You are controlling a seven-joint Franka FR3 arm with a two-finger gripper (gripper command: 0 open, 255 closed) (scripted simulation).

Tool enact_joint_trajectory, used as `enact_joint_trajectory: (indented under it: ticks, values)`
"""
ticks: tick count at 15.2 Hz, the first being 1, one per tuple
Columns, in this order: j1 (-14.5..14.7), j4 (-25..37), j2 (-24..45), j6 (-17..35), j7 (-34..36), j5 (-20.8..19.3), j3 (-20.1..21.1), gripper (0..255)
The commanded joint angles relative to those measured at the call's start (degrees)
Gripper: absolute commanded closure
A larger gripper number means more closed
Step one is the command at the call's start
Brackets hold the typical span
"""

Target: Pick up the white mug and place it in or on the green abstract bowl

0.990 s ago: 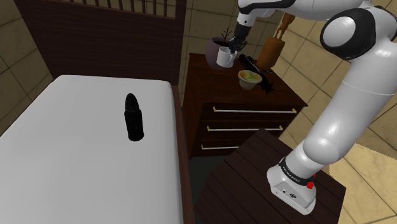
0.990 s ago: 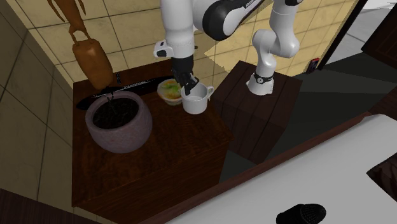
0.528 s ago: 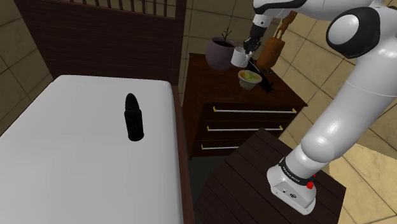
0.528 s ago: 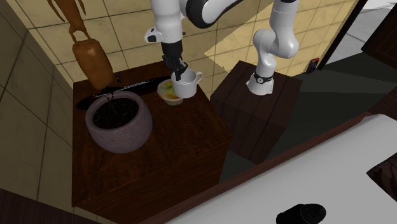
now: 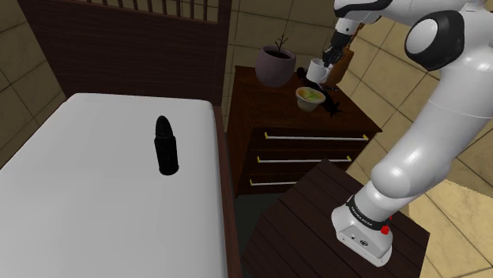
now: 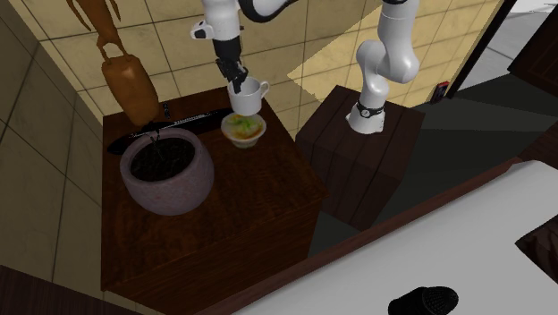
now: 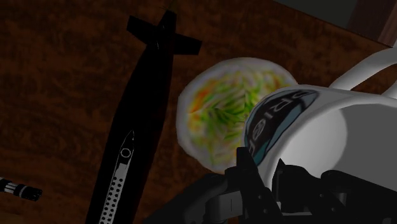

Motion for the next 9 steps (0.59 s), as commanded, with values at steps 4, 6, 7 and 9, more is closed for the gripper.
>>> enact_joint_trajectory:
  ticks: [4, 6, 7, 9]
  values:
    - [-1.45, -1.48, 0.61, 1.87, -2.7, 0.38, -0.89, 255]
    - [-1.41, -2.9, 0.7, 3.37, -2.81, 0.45, -0.85, 255]
    - [-1.39, -3.59, 0.77, 4.12, -2.87, 0.5, -0.83, 255]
    - [-1.36, -4.92, 0.94, 5.59, -3.0, 0.61, -0.79, 255]
